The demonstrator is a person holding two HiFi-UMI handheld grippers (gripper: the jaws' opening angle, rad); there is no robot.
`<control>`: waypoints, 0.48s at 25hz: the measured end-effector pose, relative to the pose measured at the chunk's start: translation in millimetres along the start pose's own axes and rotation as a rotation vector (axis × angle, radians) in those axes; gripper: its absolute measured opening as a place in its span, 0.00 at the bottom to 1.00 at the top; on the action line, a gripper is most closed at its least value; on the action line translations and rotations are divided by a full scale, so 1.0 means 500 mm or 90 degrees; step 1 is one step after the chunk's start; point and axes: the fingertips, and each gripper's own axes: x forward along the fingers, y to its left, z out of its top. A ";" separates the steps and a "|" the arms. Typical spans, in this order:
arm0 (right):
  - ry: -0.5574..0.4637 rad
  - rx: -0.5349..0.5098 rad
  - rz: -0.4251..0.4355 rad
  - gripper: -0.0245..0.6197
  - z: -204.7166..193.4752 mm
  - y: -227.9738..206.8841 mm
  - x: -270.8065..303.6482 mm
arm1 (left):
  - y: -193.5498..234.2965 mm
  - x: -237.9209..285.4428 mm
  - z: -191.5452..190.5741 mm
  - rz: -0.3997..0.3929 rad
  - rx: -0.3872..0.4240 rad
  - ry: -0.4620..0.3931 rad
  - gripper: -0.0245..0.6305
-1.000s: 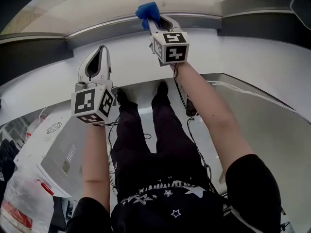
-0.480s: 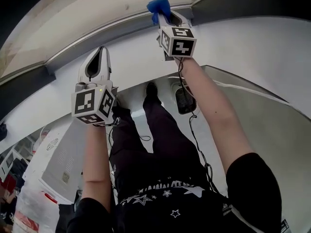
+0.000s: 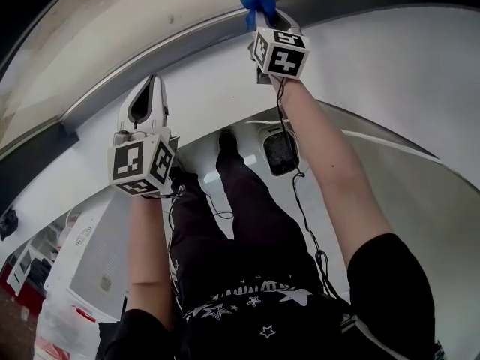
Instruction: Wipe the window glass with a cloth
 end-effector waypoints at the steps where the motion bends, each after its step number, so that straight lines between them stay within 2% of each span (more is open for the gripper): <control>1: 0.000 0.004 -0.007 0.16 -0.001 -0.009 0.001 | 0.002 0.001 0.000 0.001 0.000 -0.001 0.05; 7: 0.009 0.012 -0.059 0.16 -0.010 -0.055 -0.001 | 0.021 -0.011 0.001 0.008 -0.004 -0.010 0.05; 12: 0.019 -0.021 -0.084 0.15 -0.013 -0.053 -0.007 | 0.063 -0.052 -0.005 0.030 -0.014 -0.017 0.05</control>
